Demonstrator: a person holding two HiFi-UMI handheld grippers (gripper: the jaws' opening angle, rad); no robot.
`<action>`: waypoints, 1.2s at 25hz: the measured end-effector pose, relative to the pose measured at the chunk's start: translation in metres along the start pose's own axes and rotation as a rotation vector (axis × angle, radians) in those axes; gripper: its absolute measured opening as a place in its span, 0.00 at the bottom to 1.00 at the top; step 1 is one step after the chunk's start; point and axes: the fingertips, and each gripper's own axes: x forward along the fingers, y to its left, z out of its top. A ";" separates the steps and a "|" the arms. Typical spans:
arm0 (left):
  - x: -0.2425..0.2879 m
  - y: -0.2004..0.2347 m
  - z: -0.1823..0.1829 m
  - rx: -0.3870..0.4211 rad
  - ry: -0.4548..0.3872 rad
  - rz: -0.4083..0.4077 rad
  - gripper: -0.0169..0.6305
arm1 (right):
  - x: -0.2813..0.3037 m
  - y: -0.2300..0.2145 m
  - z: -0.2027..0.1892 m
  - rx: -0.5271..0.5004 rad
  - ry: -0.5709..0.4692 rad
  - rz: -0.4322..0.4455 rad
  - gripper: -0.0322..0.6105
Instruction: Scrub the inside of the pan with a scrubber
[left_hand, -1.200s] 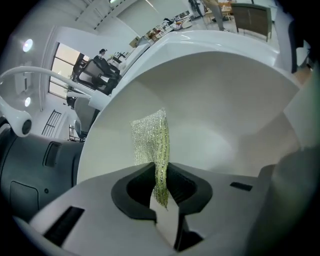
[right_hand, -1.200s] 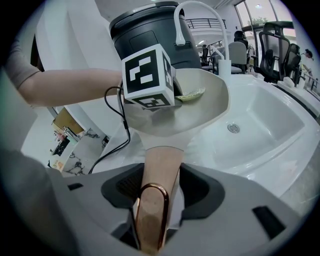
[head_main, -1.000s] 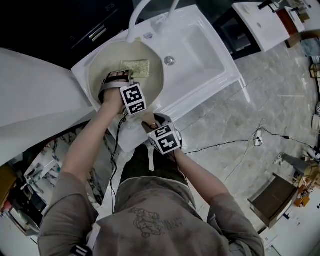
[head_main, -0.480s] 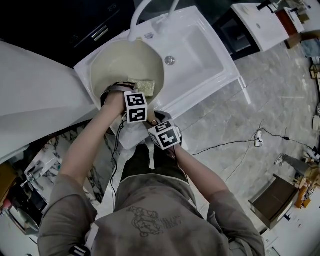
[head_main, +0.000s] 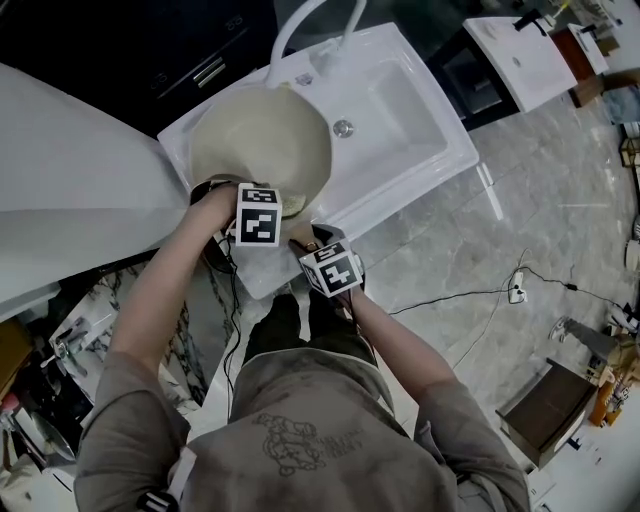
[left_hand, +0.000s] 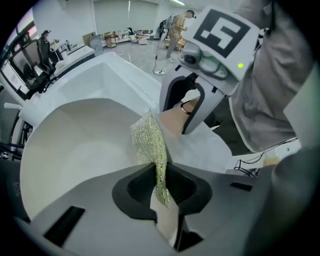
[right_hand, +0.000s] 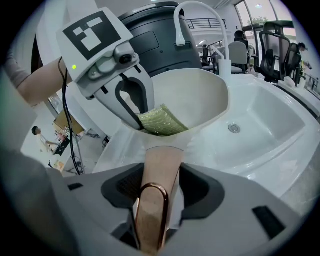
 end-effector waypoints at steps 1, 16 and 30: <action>-0.005 -0.004 0.000 0.000 -0.012 -0.018 0.13 | 0.000 0.000 0.000 0.001 0.001 0.001 0.40; -0.094 0.107 -0.011 -0.505 -0.459 0.338 0.13 | 0.001 0.000 -0.003 0.006 0.007 0.006 0.40; -0.061 0.188 -0.014 -0.737 -0.648 0.734 0.13 | -0.002 0.001 -0.002 0.017 0.007 0.005 0.40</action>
